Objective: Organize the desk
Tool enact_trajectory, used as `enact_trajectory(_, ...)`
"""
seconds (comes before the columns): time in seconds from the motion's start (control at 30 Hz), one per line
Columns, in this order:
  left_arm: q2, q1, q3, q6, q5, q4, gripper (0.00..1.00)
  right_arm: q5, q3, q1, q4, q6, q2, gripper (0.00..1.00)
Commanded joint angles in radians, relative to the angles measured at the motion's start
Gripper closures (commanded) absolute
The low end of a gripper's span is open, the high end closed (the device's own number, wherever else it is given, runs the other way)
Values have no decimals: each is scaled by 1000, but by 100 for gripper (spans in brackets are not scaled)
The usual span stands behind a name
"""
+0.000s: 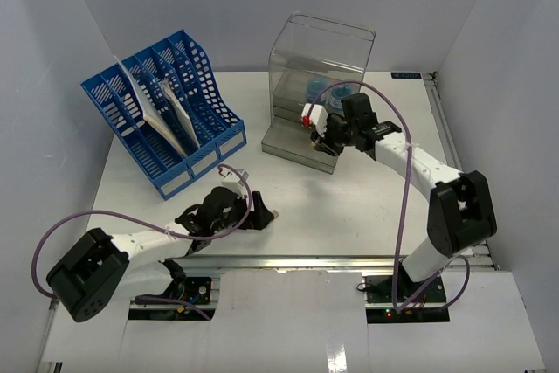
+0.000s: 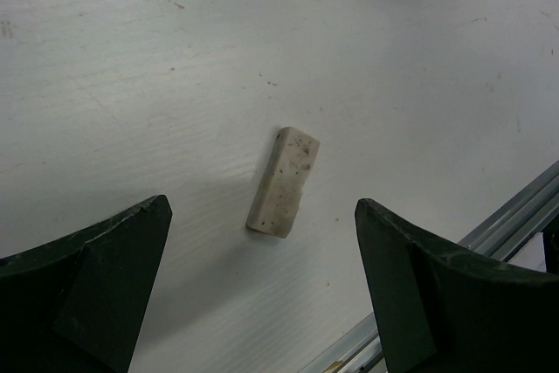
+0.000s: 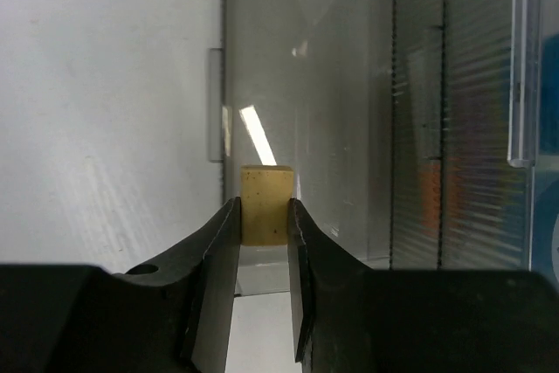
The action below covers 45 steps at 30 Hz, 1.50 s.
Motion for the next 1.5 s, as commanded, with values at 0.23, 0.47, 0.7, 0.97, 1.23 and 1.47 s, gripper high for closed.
enact_trajectory(0.23,251,-146,204,68,-160,-263,19,55,-9,4,21,100,-65,23)
enact_trajectory(0.47,468,-218,398,28,-268,-487,58,-24,-158,-11,27,115,-332,19)
enact_trajectory(0.7,559,-278,511,-4,-333,-607,76,-83,-251,-76,30,147,-498,16)
enact_trajectory(0.97,398,-243,536,-6,-258,-452,84,-124,-369,-169,97,180,-678,8)
enact_trajectory(1.23,347,-36,548,-55,22,-185,84,-174,-419,-216,106,205,-729,8)
enact_trajectory(1.47,488,92,733,-65,170,-108,71,-214,-443,-255,110,230,-757,8)
